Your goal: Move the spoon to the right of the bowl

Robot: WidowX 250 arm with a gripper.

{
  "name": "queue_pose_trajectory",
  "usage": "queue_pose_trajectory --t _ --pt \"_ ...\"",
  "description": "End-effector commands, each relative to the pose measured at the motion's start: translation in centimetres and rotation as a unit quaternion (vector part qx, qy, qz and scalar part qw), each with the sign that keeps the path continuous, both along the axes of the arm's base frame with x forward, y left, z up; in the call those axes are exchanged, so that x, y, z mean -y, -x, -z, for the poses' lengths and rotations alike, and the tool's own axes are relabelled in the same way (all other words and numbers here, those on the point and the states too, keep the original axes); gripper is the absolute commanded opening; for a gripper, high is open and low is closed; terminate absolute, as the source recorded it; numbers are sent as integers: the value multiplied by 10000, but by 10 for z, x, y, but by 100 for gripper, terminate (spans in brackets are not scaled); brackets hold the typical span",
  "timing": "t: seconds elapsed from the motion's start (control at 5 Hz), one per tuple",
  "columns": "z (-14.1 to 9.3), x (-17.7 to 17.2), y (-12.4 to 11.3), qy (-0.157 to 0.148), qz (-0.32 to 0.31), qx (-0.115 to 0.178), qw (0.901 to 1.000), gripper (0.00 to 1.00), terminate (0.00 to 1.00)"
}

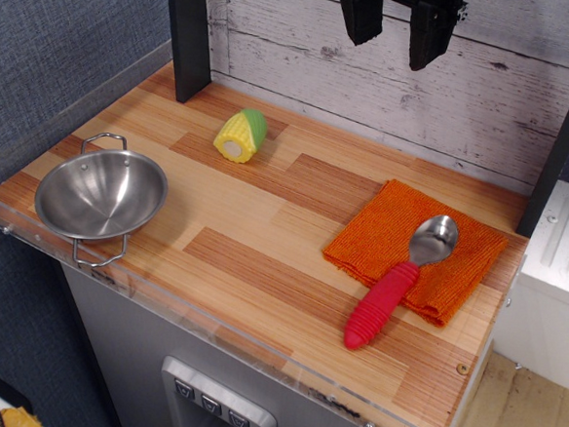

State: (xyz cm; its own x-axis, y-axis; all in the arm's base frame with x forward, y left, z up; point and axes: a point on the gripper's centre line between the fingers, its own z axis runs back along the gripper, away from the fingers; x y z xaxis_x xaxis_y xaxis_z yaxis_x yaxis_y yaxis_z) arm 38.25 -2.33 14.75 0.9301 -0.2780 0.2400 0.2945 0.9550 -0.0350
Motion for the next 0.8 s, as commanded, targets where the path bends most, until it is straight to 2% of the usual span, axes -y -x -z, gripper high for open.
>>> queue_pose_trajectory --t 0.0,0.2,0.4,0.6 --pt "0 0 0 0 0 0 10000 100 0" --pt "-8 36 8 21 271 46 9996 100 0" --pt "-16 63 29 -81 473 74 9988 100 0" --pt "-22 81 67 -107 706 55 9974 100 0"
